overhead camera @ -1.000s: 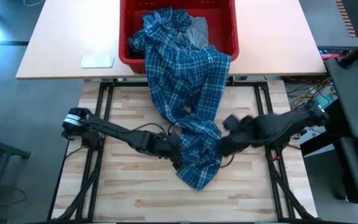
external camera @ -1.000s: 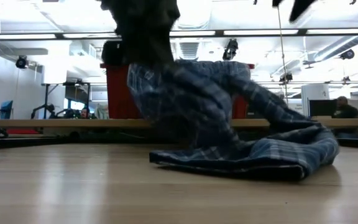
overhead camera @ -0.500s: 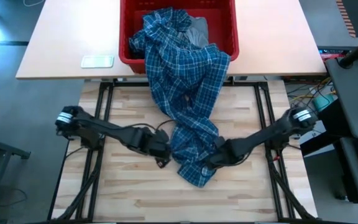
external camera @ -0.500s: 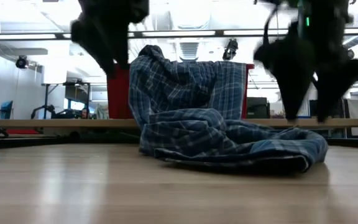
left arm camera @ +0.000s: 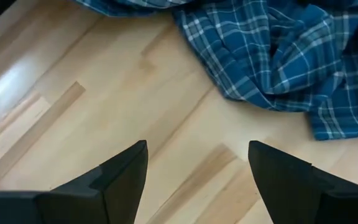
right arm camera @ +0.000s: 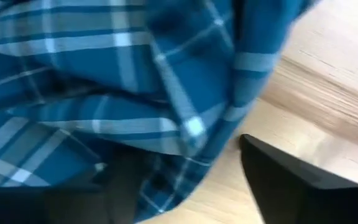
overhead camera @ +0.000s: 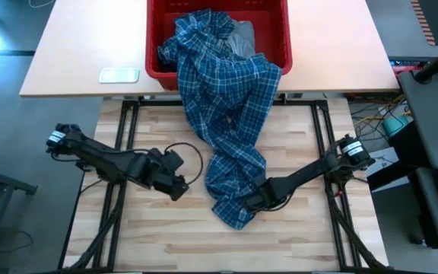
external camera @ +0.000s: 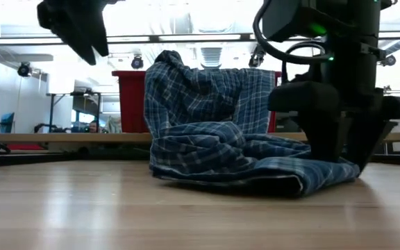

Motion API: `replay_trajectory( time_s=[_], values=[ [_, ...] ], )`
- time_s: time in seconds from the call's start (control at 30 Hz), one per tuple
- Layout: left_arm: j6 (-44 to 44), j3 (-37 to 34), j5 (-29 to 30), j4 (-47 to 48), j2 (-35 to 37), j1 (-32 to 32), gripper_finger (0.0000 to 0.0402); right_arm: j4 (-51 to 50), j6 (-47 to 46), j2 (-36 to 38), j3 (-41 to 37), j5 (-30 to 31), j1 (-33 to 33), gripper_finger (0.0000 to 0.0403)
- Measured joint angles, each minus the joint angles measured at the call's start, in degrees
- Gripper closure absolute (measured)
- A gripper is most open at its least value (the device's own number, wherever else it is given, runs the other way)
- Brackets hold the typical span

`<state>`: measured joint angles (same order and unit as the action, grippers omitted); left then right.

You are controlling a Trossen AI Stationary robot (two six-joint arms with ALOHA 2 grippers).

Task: Fold Laundry from Bin
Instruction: Fold the blue patterned pants

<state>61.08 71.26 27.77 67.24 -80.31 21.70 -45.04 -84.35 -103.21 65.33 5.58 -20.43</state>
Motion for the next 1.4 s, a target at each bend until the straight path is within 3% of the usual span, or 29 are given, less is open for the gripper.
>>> replay_trajectory(
  time_s=[0.2, 0.3, 0.5, 0.63, 0.77, 0.87, 0.97, 1.07, 1.23, 1.33, 1.4],
  values=[
    [1.20, -3.77, 1.33, -4.32, 2.25, 2.86, 0.0141, -0.94, 2.63, -0.43, 1.20, 1.02, 0.33, 0.0329],
    [3.29, -4.02, 1.03, -2.65, 2.91, 4.38, 0.0141, -9.88, 5.05, 1.23, 4.80, 2.65, 0.30, 0.0383],
    [9.78, -2.45, -1.71, 7.35, 4.65, 7.23, 0.0141, -33.15, 6.80, 8.13, 24.45, 11.56, -1.23, 0.0393],
    [11.04, -0.31, -3.31, 10.77, 6.37, 8.80, 0.0141, -28.21, 15.10, 11.24, 36.79, 18.92, -1.99, 0.0394],
    [9.84, 4.94, -3.29, 10.87, 8.27, 10.17, 0.0141, -13.70, 26.73, 11.45, 43.44, 21.63, -1.50, 0.0394],
    [7.20, 10.76, -1.96, 10.88, 8.97, 11.05, 0.0141, -0.70, 36.73, 8.66, 46.41, 20.12, -1.14, 0.0394],
    [4.19, 17.24, 1.47, 10.93, 9.33, 12.16, 0.0141, 10.51, 45.64, 3.91, 48.76, 14.83, -0.92, 0.0394],
    [0.59, 23.34, 4.54, 11.45, 9.37, 13.16, 0.0141, 16.32, 48.20, -2.62, 50.83, 11.63, -0.42, 0.0394],
    [-2.23, 29.49, 8.21, 13.16, 9.39, 13.52, 0.0141, 14.66, 45.12, -14.35, 55.22, 6.49, 1.16, 0.0388],
    [-3.06, 29.81, 8.83, 13.40, 9.28, 13.50, 0.0141, 10.58, 41.91, -20.33, 59.58, -0.21, 1.81, 0.0362],
    [-3.15, 29.07, 8.80, 13.73, 9.07, 13.52, 0.0141, 5.06, 40.82, -23.47, 63.31, -1.19, 1.76, 0.0334]
  ],
)
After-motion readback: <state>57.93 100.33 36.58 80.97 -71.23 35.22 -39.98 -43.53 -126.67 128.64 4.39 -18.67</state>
